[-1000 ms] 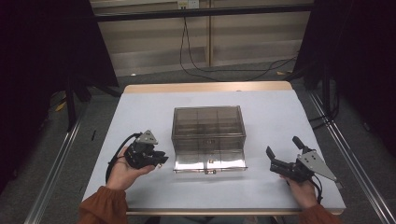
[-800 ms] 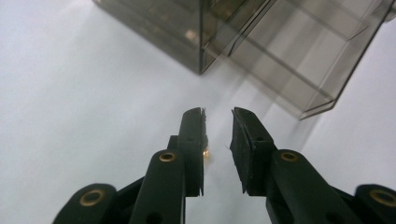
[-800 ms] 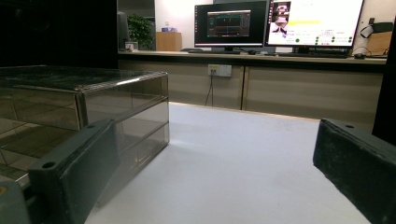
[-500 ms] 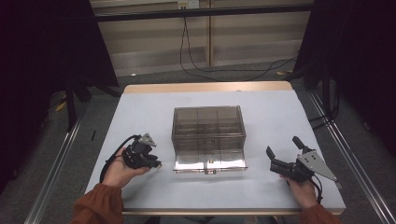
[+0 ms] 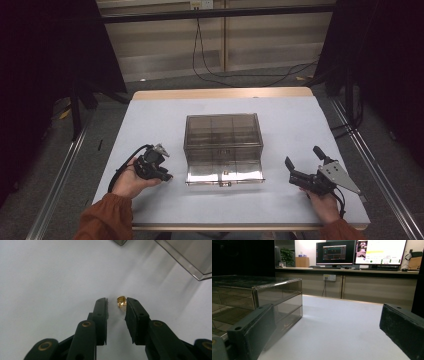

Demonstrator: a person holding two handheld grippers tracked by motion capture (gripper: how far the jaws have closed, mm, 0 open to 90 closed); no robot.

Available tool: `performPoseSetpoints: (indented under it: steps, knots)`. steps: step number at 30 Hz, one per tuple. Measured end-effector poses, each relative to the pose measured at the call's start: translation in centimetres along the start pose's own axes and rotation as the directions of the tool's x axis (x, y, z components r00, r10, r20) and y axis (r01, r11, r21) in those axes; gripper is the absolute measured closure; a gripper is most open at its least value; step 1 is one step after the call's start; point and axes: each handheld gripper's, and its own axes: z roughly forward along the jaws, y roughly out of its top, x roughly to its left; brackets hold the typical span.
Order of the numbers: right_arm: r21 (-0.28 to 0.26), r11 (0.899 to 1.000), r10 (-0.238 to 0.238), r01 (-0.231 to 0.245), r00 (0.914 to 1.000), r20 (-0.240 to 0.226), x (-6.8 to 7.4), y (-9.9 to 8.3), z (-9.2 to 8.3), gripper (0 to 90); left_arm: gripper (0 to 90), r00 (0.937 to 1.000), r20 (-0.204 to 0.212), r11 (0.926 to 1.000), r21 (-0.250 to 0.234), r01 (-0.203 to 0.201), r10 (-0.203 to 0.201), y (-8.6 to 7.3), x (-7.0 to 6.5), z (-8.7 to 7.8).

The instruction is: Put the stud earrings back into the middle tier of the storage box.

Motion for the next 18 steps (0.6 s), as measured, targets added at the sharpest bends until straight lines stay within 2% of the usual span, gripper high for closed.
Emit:
performPoseSetpoints:
  steps: [6,10,18]
  knots:
    - [0.001,1.0,0.002,-0.002,1.0,0.0,0.01,0.0,-0.01,0.4,76.1,1.0,0.007,0.9999,0.011,0.0,0.0,0.38,0.17,0.16]
    - [0.001,1.0,0.002,-0.002,1.0,0.0,0.0,0.0,-0.01,0.4,78.1,0.9995,0.014,0.999,0.036,-0.027,0.027,0.68,0.12,0.46]
    - [0.0,1.0,0.0,0.0,1.0,0.0,0.01,0.0,0.0,0.4,81.7,0.9997,0.021,0.9987,0.048,-0.017,0.016,0.81,0.13,0.93]
